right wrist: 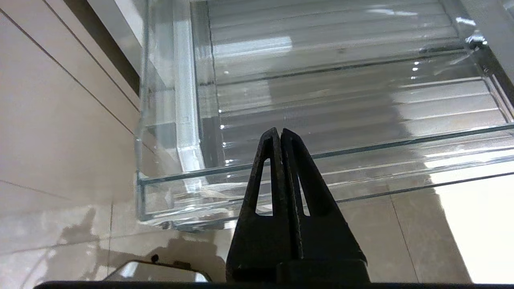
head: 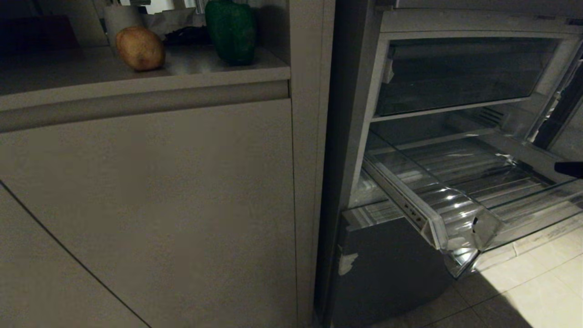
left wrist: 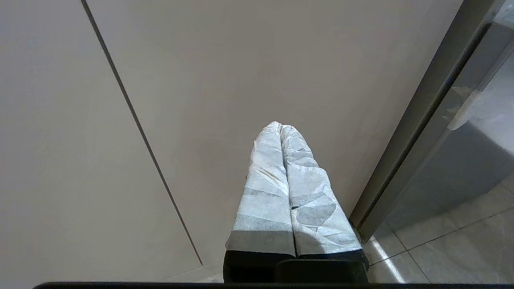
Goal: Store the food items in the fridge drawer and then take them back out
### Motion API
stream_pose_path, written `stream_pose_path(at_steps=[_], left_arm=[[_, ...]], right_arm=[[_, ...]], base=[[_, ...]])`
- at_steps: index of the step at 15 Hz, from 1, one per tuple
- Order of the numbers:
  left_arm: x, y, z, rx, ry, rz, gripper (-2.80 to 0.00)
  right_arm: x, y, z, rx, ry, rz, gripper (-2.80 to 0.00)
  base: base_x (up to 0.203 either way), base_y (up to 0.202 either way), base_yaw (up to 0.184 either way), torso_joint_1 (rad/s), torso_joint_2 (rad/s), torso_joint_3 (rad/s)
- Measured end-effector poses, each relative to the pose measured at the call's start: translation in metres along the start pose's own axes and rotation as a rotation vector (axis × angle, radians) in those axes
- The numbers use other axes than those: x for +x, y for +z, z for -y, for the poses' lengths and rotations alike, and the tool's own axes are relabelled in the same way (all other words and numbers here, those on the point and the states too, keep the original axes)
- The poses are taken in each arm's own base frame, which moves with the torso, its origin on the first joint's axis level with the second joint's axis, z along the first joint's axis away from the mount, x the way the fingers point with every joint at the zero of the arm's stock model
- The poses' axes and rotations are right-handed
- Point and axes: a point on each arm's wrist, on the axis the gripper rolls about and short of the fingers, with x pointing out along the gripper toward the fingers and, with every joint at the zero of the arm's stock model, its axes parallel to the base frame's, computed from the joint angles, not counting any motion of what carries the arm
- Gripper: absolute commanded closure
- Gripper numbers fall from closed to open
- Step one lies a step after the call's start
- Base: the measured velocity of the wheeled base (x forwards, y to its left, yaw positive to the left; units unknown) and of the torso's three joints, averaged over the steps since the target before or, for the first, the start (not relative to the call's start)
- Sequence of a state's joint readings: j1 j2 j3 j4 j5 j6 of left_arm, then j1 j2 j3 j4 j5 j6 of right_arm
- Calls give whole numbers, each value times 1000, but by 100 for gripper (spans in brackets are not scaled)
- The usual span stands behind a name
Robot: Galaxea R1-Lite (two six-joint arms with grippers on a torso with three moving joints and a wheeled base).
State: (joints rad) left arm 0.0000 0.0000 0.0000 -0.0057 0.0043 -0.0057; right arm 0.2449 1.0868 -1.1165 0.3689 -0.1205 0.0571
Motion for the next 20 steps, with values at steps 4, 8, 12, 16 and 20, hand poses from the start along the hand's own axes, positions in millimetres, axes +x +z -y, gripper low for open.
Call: stream_pose_path(at_steps=[4,8,12,16,20], left_arm=[[0,0,0,0,0,0,0],[0,0,0,0,0,0,0],[0,0,0,0,0,0,0],[0,0,0,0,0,0,0],[0,0,0,0,0,0,0]], right_arm=[[19,4,-2,-2,23,-42,0],[50,8,-5,-3,22,-76,0],[66,3,-6,-6,14,-125,0],[68,1,-5,-12,6,-135,0],[66,1,-4,-11,3,-137,0]], base=[[0,0,0,0,0,0],[0,0,0,0,0,0],[0,0,0,0,0,0],[0,0,0,0,0,0],[0,0,0,0,0,0]])
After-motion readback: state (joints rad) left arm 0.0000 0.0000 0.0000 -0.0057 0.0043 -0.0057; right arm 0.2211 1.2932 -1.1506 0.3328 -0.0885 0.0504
